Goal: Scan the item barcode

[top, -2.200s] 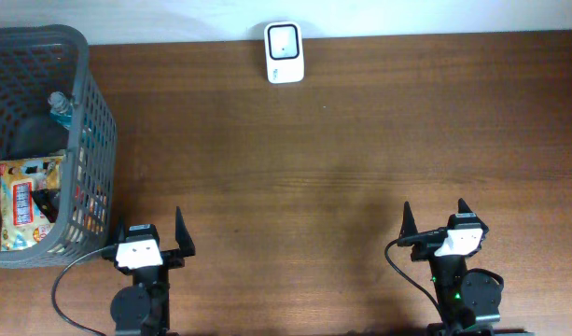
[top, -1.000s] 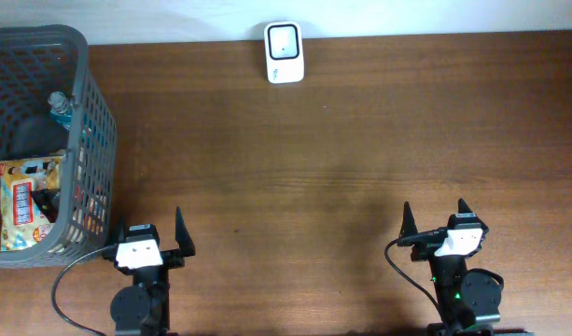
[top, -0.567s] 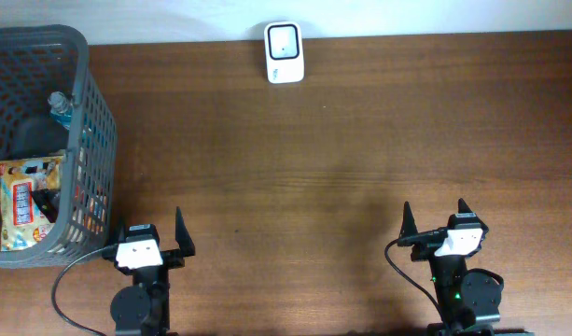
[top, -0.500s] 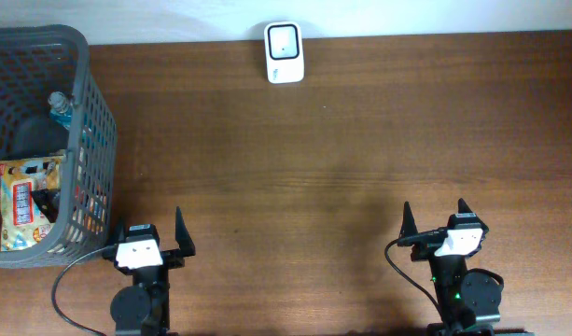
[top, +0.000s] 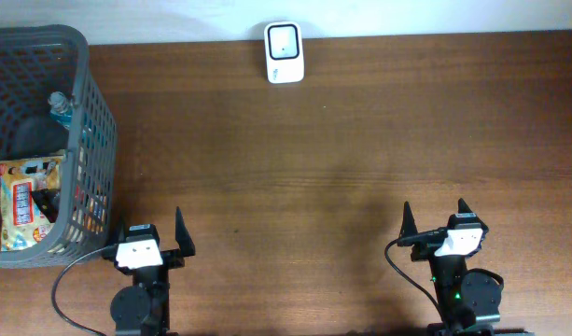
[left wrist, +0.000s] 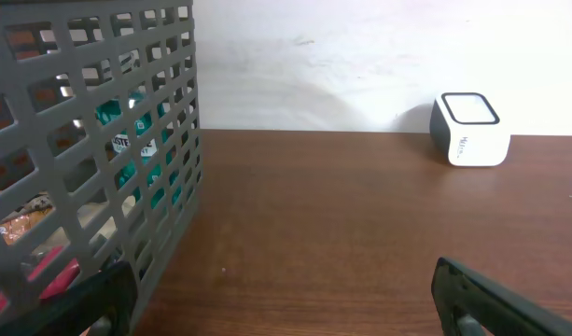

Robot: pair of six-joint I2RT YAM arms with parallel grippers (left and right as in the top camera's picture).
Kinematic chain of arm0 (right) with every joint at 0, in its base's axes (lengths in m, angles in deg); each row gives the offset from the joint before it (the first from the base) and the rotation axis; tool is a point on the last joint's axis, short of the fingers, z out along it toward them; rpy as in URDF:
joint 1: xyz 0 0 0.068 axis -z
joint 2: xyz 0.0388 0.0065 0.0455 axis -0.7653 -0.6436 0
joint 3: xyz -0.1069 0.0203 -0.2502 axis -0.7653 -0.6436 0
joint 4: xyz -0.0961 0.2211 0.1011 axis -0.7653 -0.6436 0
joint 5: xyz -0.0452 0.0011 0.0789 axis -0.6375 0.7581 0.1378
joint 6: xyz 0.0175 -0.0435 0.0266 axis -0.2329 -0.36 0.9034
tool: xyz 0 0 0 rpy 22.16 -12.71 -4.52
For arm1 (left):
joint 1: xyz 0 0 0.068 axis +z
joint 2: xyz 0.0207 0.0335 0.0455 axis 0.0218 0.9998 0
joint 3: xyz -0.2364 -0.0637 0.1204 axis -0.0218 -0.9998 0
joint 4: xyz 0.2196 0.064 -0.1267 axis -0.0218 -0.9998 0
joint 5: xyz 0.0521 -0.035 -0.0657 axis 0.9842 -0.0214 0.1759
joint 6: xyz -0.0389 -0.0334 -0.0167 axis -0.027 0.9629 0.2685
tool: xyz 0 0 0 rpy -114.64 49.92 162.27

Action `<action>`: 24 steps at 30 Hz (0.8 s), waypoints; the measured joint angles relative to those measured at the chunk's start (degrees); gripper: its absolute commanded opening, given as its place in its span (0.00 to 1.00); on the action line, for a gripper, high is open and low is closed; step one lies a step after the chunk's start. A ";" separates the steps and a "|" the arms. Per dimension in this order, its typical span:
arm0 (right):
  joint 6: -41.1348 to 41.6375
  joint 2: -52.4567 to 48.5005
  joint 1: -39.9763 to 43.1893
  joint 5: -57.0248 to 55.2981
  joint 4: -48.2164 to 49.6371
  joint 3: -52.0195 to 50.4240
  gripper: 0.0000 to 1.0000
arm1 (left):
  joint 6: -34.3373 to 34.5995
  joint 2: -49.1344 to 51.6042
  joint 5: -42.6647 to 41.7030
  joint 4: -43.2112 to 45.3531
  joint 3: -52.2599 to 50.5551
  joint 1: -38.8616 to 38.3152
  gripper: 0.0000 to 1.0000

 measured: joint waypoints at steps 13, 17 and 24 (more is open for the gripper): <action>0.02 0.00 0.00 0.02 0.00 0.00 0.99 | 0.00 0.00 0.00 0.00 0.00 0.00 0.99; 0.00 0.00 0.00 0.02 0.00 0.00 0.99 | 0.00 0.00 0.00 0.00 0.00 0.00 0.99; -0.02 0.00 -0.02 0.00 0.00 0.00 0.99 | 1.51 0.00 -14.82 8.61 -0.26 0.04 0.99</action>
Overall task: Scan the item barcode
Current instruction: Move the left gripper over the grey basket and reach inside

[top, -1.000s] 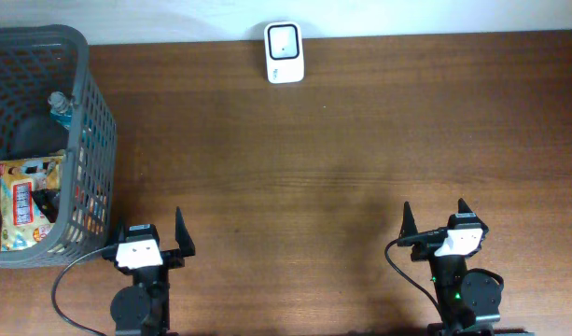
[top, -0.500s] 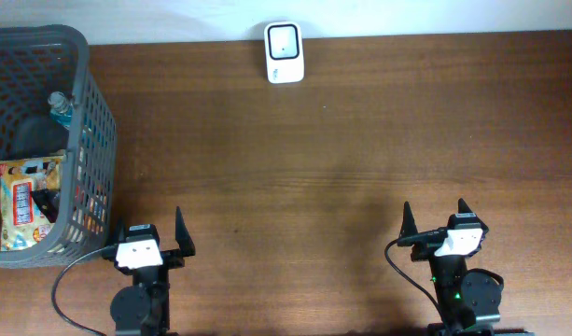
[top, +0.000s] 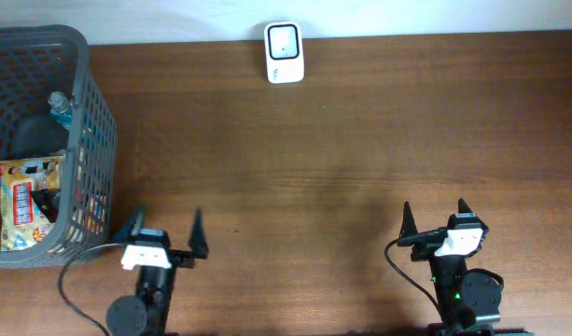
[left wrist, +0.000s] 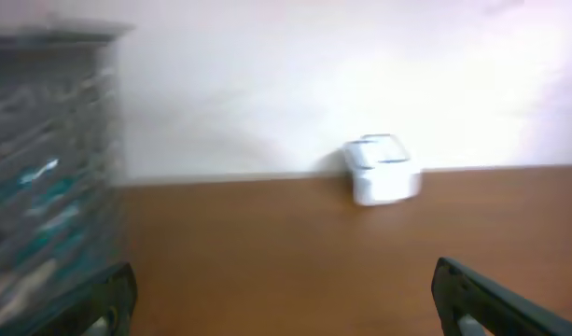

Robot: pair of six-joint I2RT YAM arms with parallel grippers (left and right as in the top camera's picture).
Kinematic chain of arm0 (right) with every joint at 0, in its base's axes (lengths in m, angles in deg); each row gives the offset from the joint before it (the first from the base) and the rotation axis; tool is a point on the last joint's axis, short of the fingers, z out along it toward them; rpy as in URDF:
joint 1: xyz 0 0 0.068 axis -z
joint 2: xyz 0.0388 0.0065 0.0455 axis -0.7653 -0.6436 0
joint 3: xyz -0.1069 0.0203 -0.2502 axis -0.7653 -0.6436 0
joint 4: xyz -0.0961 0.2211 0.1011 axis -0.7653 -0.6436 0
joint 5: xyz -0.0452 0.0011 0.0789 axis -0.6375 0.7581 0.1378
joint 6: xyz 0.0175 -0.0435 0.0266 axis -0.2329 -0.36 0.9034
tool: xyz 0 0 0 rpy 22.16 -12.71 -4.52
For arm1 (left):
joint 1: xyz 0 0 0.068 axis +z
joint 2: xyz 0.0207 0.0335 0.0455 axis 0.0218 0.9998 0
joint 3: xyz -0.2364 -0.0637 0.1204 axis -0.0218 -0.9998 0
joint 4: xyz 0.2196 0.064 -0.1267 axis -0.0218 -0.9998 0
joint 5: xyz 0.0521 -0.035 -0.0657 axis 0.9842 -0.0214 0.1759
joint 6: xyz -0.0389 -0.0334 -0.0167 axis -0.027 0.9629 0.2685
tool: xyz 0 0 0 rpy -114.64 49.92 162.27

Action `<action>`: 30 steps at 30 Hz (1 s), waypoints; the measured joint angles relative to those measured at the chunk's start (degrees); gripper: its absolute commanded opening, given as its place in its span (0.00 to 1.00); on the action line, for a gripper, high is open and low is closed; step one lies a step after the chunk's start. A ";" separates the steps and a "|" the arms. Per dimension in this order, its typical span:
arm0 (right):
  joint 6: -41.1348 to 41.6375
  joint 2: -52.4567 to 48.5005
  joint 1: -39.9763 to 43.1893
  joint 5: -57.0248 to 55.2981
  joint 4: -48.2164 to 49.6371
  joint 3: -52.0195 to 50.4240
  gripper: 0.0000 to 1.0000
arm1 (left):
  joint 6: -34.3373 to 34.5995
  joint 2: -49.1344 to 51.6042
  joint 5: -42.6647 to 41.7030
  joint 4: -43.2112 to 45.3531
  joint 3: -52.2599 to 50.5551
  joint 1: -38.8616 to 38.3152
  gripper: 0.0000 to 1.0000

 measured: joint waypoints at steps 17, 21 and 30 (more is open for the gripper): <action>0.04 0.00 0.00 0.02 0.00 0.00 0.99 | 1.60 -0.15 -31.43 24.22 3.98 0.00 0.99; 0.07 0.00 0.00 0.02 -0.02 0.00 0.99 | 1.75 3.08 -29.53 3.48 16.26 0.00 0.99; 0.07 0.04 0.00 0.02 -0.02 0.00 0.99 | 0.87 21.09 -32.96 -15.58 42.91 0.00 0.99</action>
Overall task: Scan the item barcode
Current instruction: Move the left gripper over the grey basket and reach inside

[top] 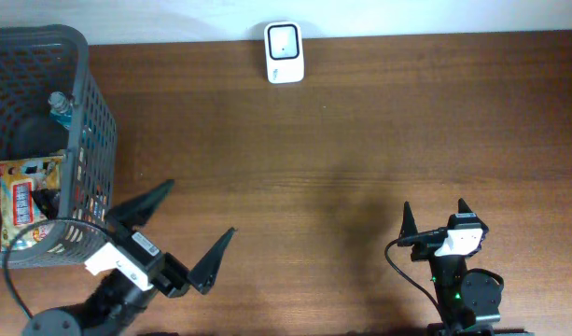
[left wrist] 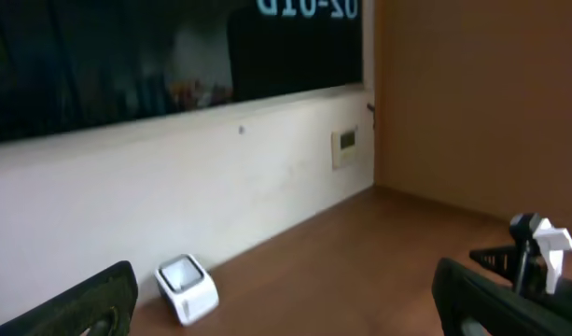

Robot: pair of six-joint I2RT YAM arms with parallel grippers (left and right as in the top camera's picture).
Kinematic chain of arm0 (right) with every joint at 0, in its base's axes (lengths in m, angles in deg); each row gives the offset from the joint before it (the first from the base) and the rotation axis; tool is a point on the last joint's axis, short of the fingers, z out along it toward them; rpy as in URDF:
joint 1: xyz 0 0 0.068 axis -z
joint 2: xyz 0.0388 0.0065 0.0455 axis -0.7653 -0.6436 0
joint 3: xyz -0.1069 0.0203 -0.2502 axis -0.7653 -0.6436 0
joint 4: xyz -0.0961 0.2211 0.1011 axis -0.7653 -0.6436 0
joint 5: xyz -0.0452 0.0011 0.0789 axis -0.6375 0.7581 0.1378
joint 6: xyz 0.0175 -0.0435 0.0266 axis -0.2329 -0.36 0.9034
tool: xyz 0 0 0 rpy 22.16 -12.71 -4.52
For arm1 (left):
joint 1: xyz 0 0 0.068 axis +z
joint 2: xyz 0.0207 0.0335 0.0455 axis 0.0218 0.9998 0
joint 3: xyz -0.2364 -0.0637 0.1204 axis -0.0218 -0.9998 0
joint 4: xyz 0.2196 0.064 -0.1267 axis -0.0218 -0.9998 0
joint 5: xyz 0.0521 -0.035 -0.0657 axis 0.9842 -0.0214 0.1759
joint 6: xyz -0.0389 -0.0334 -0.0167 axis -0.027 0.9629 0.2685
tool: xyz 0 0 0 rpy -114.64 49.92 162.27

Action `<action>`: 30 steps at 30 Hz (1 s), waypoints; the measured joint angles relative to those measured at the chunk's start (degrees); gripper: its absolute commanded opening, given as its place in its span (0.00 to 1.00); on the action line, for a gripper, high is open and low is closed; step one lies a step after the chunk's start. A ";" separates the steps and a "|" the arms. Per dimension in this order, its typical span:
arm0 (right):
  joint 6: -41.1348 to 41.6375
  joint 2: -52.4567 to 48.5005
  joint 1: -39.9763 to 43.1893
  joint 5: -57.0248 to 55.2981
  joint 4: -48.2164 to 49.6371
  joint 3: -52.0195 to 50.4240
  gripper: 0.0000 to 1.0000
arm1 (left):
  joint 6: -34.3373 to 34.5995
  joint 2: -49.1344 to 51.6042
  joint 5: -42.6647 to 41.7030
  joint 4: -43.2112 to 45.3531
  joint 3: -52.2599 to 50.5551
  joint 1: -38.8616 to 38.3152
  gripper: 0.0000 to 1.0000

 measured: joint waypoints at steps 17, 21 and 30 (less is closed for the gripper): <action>-0.02 0.00 0.00 0.00 0.00 0.00 0.99 | -6.14 44.94 10.45 -55.67 48.83 0.00 0.99; 0.00 0.00 0.00 -0.02 0.02 0.00 0.99 | -1.53 51.89 23.71 -62.12 61.13 -0.02 0.99; 0.00 0.00 0.00 0.00 0.00 0.00 0.99 | 6.32 62.79 54.38 -58.47 76.22 8.39 0.99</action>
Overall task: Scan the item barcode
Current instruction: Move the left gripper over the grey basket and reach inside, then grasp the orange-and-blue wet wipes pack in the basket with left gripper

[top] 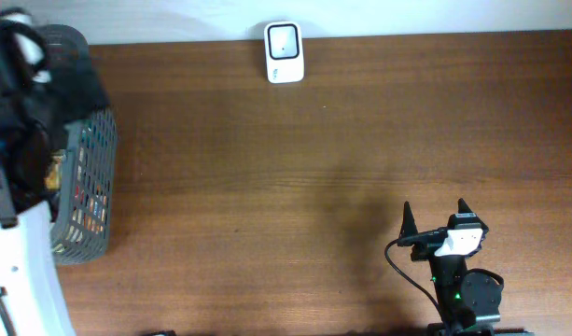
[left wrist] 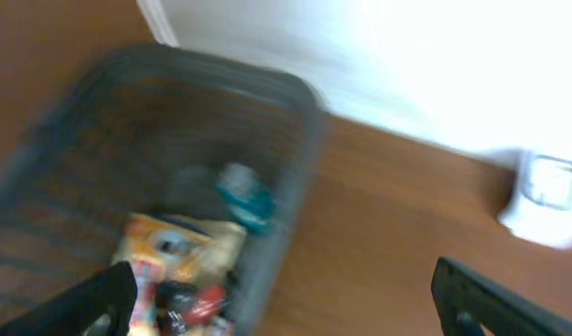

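Observation:
A grey mesh basket [left wrist: 304,93] stands at the table's left; its right wall [top: 85,187] shows overhead. Inside lie a yellow snack packet [left wrist: 178,247], a teal-capped bottle [left wrist: 244,191] and a red-and-black item [left wrist: 202,303], all blurred. My left gripper [left wrist: 286,303] hangs open high above the basket, looking down into it. In the overhead view the left arm [top: 15,252] covers most of the basket. The white barcode scanner [top: 285,51] sits at the table's back edge and also shows as the scanner [left wrist: 547,201] at the right. My right gripper [top: 435,207] is open at the front right.
The brown wooden table [top: 313,168] runs from the basket to the right edge. A white wall [left wrist: 407,56] lies behind the scanner.
My left arm was low near the front edge, its camera facing the wall and scanner. Now it is raised over the basket, looking down into it, jaws still open. The right arm is unmoved.
Both grippers were parked open at the front edge, the left one facing the basket's side. Then the left gripper had tipped up, and later stood higher and turned rightward. Now it hangs above the basket. The items, scanner and right arm kept their places.

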Robot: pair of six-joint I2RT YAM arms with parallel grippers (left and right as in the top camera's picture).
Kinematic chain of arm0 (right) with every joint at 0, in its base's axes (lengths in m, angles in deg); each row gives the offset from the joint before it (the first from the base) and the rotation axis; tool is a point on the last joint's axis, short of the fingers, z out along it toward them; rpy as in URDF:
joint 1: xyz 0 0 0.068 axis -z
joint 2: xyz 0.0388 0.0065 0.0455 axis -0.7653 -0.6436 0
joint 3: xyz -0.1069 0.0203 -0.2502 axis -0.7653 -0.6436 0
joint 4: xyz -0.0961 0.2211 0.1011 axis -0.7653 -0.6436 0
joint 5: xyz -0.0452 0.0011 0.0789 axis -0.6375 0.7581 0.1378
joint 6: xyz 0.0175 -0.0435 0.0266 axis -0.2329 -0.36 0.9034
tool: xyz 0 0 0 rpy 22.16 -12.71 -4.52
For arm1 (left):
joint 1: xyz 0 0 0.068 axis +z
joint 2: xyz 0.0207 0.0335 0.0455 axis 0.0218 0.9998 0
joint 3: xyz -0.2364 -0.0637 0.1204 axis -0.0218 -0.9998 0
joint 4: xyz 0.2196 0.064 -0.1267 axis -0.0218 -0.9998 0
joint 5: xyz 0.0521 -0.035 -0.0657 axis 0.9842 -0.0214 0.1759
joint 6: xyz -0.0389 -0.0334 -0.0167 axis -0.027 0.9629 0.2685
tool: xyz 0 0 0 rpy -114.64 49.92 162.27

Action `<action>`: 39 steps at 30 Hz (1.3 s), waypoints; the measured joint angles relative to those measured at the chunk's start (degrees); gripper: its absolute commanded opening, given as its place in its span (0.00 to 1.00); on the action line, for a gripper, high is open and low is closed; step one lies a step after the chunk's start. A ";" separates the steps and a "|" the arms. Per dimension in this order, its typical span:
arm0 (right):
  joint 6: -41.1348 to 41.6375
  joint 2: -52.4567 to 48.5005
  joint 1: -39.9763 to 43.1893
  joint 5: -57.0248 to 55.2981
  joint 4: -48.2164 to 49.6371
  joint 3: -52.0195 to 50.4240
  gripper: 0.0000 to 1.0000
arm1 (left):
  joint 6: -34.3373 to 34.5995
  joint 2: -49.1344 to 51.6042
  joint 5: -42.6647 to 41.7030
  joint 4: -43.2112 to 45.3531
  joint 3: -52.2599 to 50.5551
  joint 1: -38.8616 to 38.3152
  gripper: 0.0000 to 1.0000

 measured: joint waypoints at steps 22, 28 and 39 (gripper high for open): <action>0.00 0.00 0.00 0.00 0.02 0.00 0.99 | -0.33 25.75 3.78 -6.43 0.57 23.17 0.96; 0.00 0.00 0.00 0.00 0.02 0.00 0.99 | -1.38 32.94 3.96 -8.87 0.57 23.17 0.95; 0.00 0.00 0.00 0.00 0.00 0.00 0.99 | -5.90 33.94 4.24 -4.59 -8.59 23.17 0.94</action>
